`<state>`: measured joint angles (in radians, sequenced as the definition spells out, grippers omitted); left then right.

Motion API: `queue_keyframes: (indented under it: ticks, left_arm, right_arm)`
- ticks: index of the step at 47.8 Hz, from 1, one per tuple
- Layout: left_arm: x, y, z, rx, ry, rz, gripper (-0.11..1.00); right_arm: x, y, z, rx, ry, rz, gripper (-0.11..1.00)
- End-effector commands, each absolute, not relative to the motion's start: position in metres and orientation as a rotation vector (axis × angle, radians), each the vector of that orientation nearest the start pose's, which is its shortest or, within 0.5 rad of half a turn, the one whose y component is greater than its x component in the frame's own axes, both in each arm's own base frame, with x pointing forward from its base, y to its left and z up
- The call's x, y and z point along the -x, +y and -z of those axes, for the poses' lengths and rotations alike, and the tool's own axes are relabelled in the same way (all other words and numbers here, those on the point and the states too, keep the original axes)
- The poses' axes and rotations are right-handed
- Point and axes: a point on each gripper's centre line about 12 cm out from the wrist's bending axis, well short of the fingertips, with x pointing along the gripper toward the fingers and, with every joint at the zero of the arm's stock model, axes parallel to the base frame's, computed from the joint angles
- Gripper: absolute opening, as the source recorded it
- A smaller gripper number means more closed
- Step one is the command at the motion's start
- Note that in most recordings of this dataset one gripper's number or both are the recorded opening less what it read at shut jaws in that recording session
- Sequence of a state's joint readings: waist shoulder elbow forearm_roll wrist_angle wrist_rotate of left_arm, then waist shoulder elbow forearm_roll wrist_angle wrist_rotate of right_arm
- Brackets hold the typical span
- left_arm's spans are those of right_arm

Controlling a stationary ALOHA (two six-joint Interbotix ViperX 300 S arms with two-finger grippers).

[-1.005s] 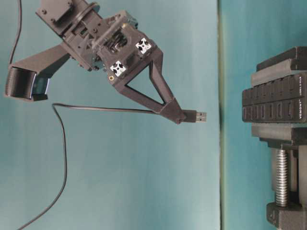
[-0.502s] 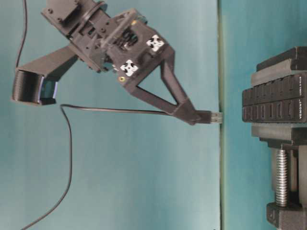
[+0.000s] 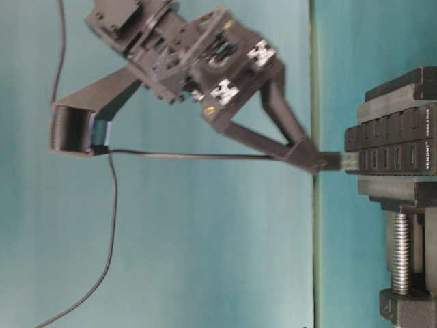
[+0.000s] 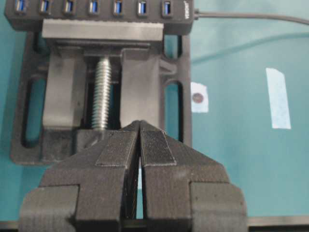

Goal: Insert the USB into the second port from the front of the fixed hub.
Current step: 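Carry the plug over the hub and align it with the second port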

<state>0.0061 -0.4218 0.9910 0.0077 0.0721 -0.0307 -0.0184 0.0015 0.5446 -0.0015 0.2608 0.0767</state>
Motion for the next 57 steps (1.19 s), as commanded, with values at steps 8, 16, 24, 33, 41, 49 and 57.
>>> queue_keyframes:
  ticks: [8, 16, 24, 33, 41, 49, 57]
  left_arm:
    - [-0.284, 0.001, -0.203, 0.021, 0.604, -0.011, 0.0]
    - [-0.285, 0.002, -0.204, 0.021, 0.603, -0.013, 0.0]
    - [-0.285, 0.001, -0.204, 0.021, 0.603, -0.011, 0.0]
    - [-0.285, 0.001, -0.204, 0.021, 0.603, -0.011, 0.0]
    - [-0.285, 0.002, -0.204, 0.021, 0.603, -0.013, 0.0]
    - [-0.285, 0.001, -0.203, 0.021, 0.604, -0.011, 0.0]
    - [-0.285, 0.001, -0.203, 0.021, 0.606, -0.011, 0.0]
  right_arm:
    - [-0.401, -0.003, -0.189, -0.093, 0.781, 0.044, 0.07]
    - [-0.404, -0.002, -0.184, -0.094, 0.778, 0.043, 0.07]
    - [-0.404, -0.002, -0.181, -0.095, 0.788, 0.045, 0.07]
    - [-0.403, -0.001, -0.176, -0.094, 0.801, 0.042, 0.07]
    - [-0.403, 0.0, -0.174, -0.093, 0.805, 0.04, 0.07]
    - [-0.404, 0.0, -0.172, -0.093, 0.809, 0.04, 0.07]
    - [-0.403, -0.001, -0.171, -0.095, 0.814, 0.042, 0.07]
